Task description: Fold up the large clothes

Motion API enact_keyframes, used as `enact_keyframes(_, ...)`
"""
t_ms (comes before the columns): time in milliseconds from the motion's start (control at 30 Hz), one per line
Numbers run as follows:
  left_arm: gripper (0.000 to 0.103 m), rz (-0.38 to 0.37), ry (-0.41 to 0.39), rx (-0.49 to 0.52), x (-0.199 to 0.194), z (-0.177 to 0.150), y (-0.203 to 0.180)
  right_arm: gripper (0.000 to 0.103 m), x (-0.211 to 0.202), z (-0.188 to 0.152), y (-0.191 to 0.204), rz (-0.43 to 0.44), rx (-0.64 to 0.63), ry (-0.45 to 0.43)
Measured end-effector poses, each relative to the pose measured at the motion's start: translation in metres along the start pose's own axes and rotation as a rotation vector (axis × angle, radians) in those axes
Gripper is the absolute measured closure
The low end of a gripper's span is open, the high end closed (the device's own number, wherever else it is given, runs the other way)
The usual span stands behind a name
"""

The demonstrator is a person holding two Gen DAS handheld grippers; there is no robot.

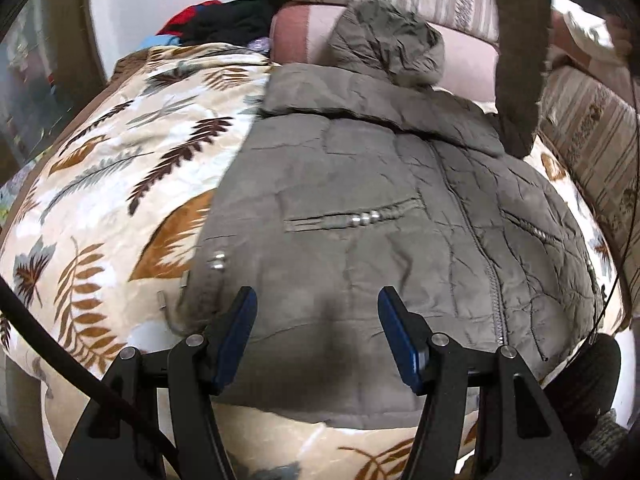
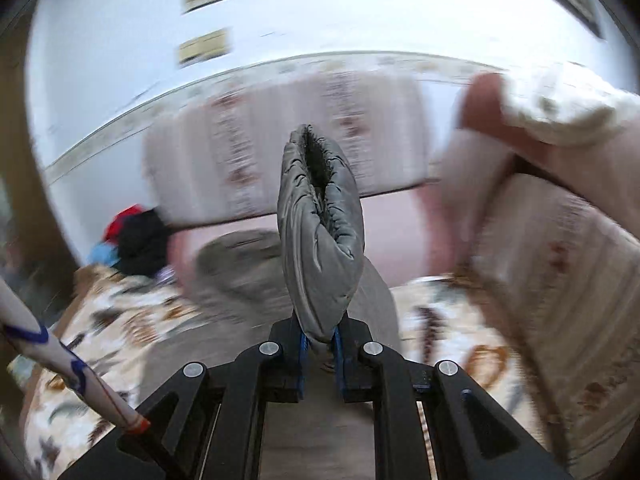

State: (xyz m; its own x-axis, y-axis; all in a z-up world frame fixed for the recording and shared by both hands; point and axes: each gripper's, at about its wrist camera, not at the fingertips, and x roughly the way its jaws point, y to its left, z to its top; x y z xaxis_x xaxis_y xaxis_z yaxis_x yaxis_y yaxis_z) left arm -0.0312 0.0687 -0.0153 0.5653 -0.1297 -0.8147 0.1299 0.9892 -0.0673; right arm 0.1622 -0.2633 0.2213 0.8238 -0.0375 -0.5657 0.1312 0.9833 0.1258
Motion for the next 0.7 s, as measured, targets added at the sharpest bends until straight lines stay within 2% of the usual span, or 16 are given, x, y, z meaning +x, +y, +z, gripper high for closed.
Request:
enact_keyframes(167,0.041,0.008,-0.022,-0.045,-0.004,-0.006,0.026,0.092,0.059,-0.039,0.104,0.108,-0.11,0.112)
enact_keyframes(267,0.041,0.018,-0.034,-0.057,-0.004,-0.009,0.036,0.092,0.102,-0.072,0.148,0.123,-0.166,0.182)
enact_keyframes(367,0.041,0.022,-0.04,-0.07,-0.001,-0.01,0.047,0.092,0.142,-0.106,0.177,0.112,-0.216,0.244)
enact_keyframes(533,0.041,0.013,-0.018,-0.101,0.01,-0.013,0.058,0.092,0.206,-0.15,0.202,0.085,-0.232,0.352)
enact_keyframes(700,0.041,0.01,0.005,-0.12,0.023,-0.013,0.065,0.092,0.235,-0.18,0.233,0.086,-0.314,0.409)
